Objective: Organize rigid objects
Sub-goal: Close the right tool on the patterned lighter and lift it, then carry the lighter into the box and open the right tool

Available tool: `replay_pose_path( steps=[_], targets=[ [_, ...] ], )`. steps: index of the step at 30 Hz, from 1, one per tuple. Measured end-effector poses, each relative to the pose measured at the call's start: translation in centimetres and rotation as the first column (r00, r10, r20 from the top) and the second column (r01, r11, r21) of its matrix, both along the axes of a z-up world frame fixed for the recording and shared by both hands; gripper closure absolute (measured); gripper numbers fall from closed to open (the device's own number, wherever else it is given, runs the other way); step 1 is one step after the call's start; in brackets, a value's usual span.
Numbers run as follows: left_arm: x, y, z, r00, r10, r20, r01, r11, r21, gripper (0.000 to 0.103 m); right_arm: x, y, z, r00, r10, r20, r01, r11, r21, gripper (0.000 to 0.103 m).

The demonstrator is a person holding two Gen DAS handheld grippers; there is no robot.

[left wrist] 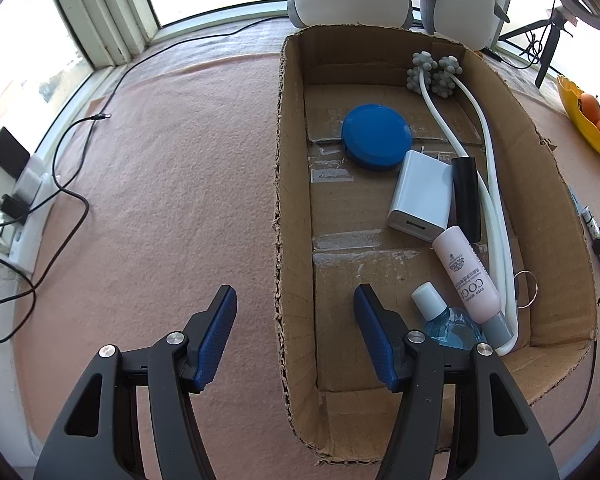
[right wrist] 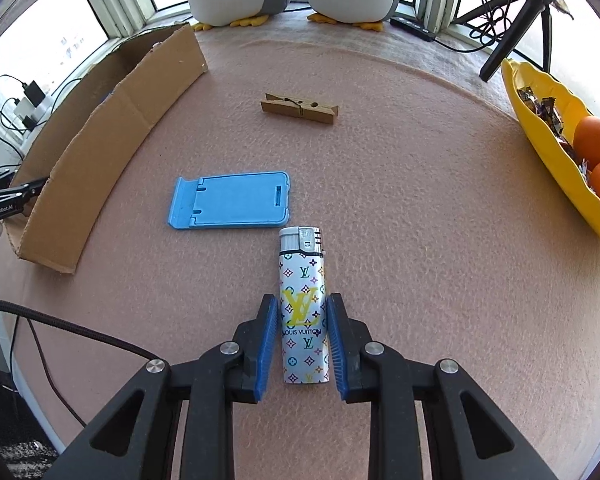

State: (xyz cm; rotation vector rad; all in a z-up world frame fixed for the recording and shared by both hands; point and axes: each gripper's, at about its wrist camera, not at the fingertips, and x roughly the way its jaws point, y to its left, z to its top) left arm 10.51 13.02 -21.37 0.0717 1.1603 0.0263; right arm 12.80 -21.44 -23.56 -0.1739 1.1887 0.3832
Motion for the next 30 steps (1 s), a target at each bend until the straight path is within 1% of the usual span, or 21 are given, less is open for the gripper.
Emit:
replay_pose_path(
  steps=[9, 13, 16, 19, 25, 30],
  targets=[
    [-0.1, 0.2, -0.1, 1.0, -0.011, 0.01, 0.011, 1.0, -0.01, 0.042, -0.4, 0.0, 0.6, 0.995, -0.089, 0.04, 0.088, 0.995, 0.037, 0.082],
    [-0.1, 0.3, -0.1, 1.0, -0.013, 0.015, 0.013, 1.0, -0.013, 0.042, -0.3, 0.3, 1.6, 0.991, -0.114, 0.066, 0.11, 0.992, 0.06, 0.082],
    [-0.2, 0.3, -0.1, 1.0, -0.016, 0.02, 0.016, 1.0, -0.012, 0.042, -0.1, 1.1, 2.7, 0.99, -0.111, 0.087, 0.106, 0.992, 0.069, 0.082],
    [-0.2, 0.4, -0.1, 1.0, -0.015, 0.02, 0.015, 1.0, -0.016, 0.042, 0.0, 2.6, 4.1, 0.991, -0.08, 0.11, 0.071, 0.994, 0.084, 0.082],
    [-0.3, 0.4, -0.1, 1.0, -0.018, 0.026, 0.018, 1.0, -0.013, 0.042, -0.4, 7.2, 6.9, 0.988, 0.006, 0.153, -0.025, 0.992, 0.124, 0.082],
    [-0.5, 0.3, -0.1, 0.999, -0.018, 0.031, 0.018, 1.0, -0.006, 0.042, -1.2, 11.7, 8.1, 0.982, 0.082, 0.169, -0.109, 0.982, 0.153, 0.082]
  ],
)
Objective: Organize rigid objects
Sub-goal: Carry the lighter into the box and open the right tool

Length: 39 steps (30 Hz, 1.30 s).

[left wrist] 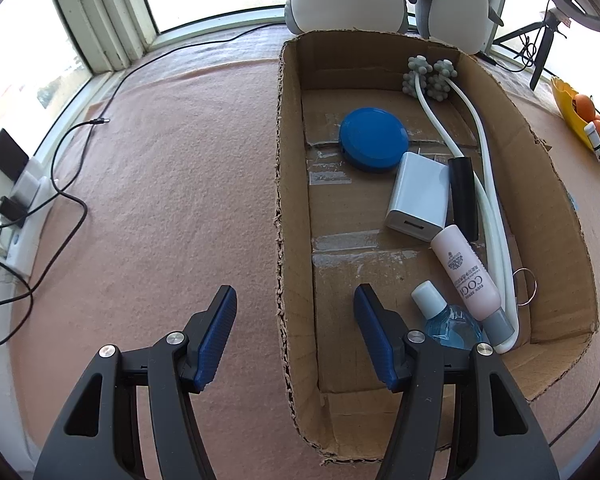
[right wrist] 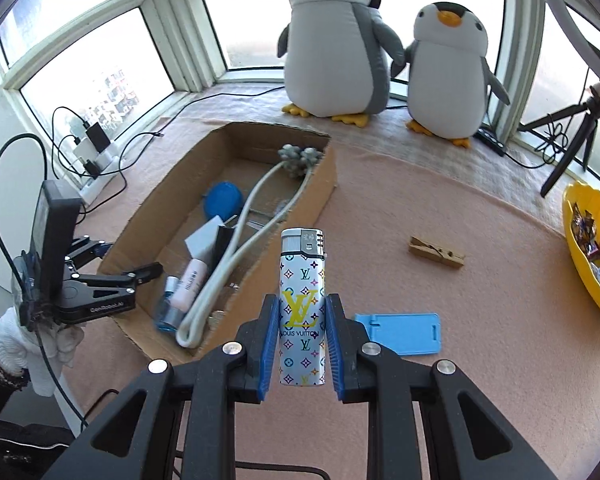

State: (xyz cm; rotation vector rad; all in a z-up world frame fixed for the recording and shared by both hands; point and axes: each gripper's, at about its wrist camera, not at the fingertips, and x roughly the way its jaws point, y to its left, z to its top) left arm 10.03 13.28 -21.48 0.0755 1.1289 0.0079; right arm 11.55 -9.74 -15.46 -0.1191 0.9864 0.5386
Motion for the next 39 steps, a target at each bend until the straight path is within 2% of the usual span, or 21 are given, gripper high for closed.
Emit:
replay_pose_path(
  steps=[5, 18, 31, 35, 39],
  targets=[
    [-0.1, 0.0, 0.0, 1.0, -0.001, 0.001, 0.001, 1.0, 0.0, 0.042, -0.8, 3.3, -0.1, 0.999, 0.054, -0.001, -0.054, 0.998, 0.01, 0.082],
    [-0.1, 0.0, 0.1, 1.0, 0.001, 0.004, -0.001, 1.0, -0.002, 0.042, -1.3, 8.1, -1.6, 0.995, 0.086, -0.049, -0.084, 0.996, 0.04, 0.082],
    [-0.1, -0.1, 0.1, 1.0, 0.0, 0.004, 0.0, 1.0, 0.001, 0.042, -1.0, 8.9, -2.1, 0.993, 0.107, -0.051, -0.105, 0.994, 0.036, 0.082],
    [0.0, -0.1, 0.1, 1.0, 0.0, 0.004, 0.0, 1.0, 0.004, 0.042, -1.3, 9.1, -1.7, 0.993, 0.117, -0.032, -0.116, 0.992, 0.043, 0.064],
    [0.0, 0.0, 0.0, 1.0, 0.002, 0.005, -0.002, 1.0, 0.003, 0.042, -1.4, 9.1, -1.1, 0.992, 0.122, -0.013, -0.121, 0.991, 0.056, 0.064]
  ],
)
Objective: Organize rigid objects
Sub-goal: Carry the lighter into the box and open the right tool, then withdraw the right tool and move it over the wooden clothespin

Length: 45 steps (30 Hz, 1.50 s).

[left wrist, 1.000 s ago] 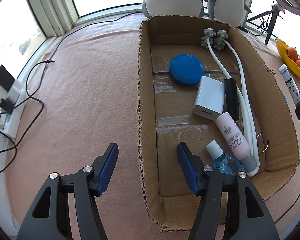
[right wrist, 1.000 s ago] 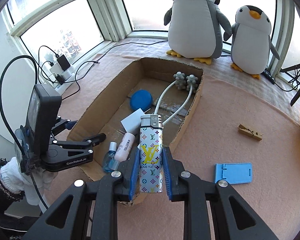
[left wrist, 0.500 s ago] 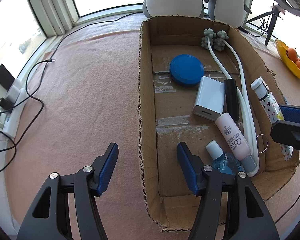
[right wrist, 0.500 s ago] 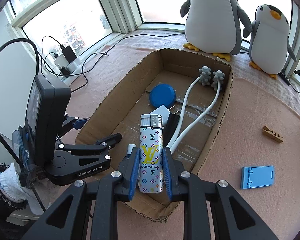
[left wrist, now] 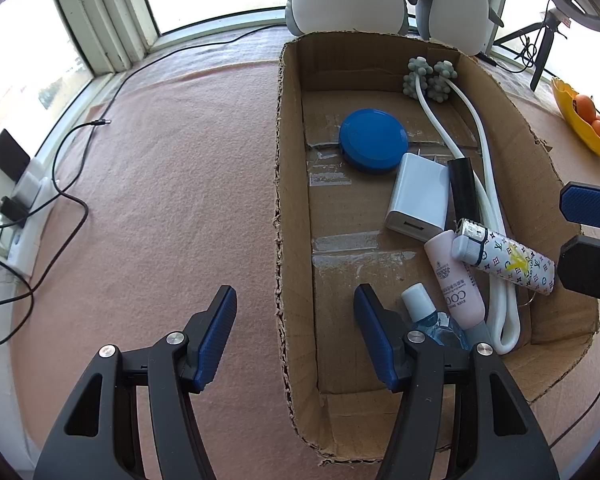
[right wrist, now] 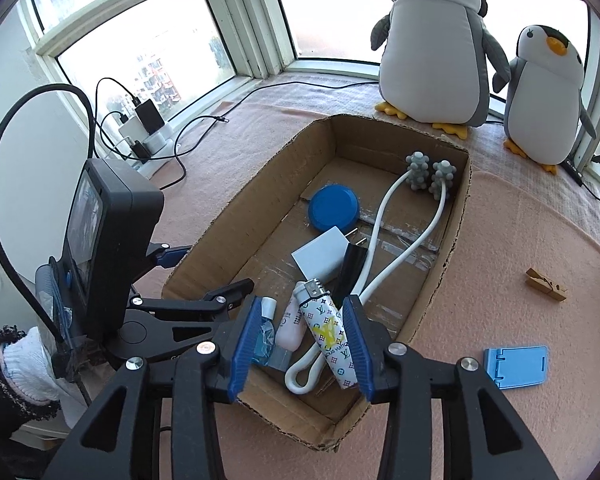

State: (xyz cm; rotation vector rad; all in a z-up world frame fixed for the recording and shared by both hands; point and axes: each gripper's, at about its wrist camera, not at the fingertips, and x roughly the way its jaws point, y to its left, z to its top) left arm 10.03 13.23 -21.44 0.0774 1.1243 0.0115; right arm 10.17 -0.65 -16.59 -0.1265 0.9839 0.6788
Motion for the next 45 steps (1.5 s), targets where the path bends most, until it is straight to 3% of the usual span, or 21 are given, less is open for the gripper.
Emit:
replay_pose_path(
  steps=[12, 18, 32, 45],
  targets=[
    [0.0, 0.0, 0.0, 1.0, -0.002, 0.0, 0.002, 1.0, 0.001, 0.042, 0.7, -3.4, 0.9, 0.996, -0.085, 0.03, 0.085, 0.996, 0.022, 0.063],
    [0.1, 0.1, 0.0, 1.0, -0.002, -0.002, 0.002, 1.0, 0.001, 0.042, 2.1, -7.3, 1.3, 0.983, -0.18, 0.046, 0.179, 0.983, 0.032, 0.053],
    [0.3, -0.1, -0.1, 1.0, 0.001, -0.011, -0.001, 1.0, 0.009, 0.042, 7.6, -15.1, -1.6, 0.974, -0.208, 0.091, 0.222, 0.957, -0.188, 0.053],
    [0.6, 0.0, -0.1, 1.0, 0.018, -0.023, -0.018, 1.0, 0.001, 0.042, 11.6, -14.4, -4.7, 0.994, -0.073, 0.081, 0.095, 0.941, -0.324, 0.053]
  ],
)
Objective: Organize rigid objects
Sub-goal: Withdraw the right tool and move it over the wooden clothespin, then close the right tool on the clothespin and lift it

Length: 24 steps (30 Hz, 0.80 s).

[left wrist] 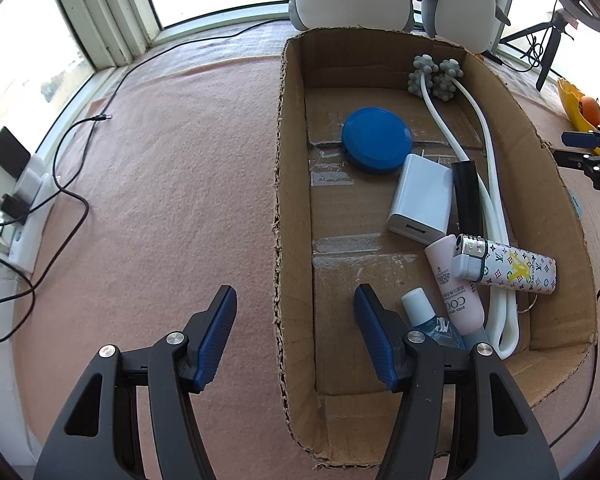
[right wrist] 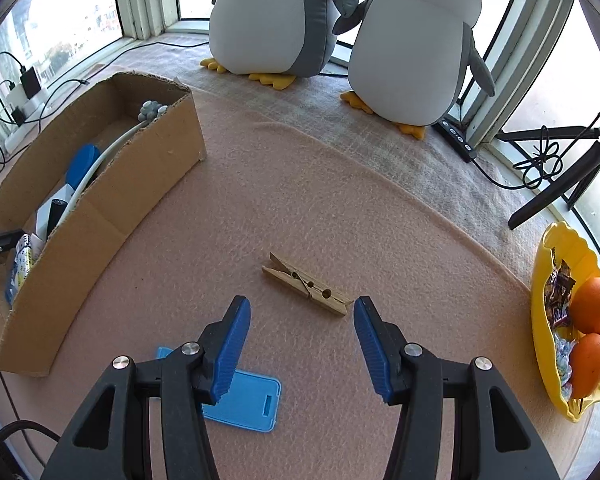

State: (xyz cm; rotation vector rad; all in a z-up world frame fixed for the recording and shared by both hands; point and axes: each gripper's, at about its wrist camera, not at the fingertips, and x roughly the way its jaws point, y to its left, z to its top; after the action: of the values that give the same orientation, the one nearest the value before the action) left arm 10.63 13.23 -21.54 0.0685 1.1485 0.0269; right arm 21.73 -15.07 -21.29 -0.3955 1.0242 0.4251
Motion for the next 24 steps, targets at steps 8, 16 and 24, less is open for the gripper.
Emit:
replay_pose_path(
  steps=[8, 16, 24],
  targets=[
    [0.1, 0.0, -0.1, 1.0, 0.0, -0.003, 0.0, 1.0, -0.002, 0.042, 1.5, 0.8, -1.1, 1.0, 0.029, -0.006, -0.029, 0.999, -0.038, 0.053],
    [0.1, 0.1, -0.1, 1.0, 0.001, -0.004, -0.001, 1.0, -0.005, 0.042, 2.5, 0.6, -1.6, 1.0, 0.015, 0.001, -0.015, 0.998, -0.057, 0.057],
    [0.1, 0.1, -0.1, 1.0, 0.004, -0.003, -0.004, 1.0, -0.007, 0.042, 3.1, -0.2, -2.3, 0.998, -0.014, -0.057, 0.014, 1.0, 0.006, 0.077]
  ],
)
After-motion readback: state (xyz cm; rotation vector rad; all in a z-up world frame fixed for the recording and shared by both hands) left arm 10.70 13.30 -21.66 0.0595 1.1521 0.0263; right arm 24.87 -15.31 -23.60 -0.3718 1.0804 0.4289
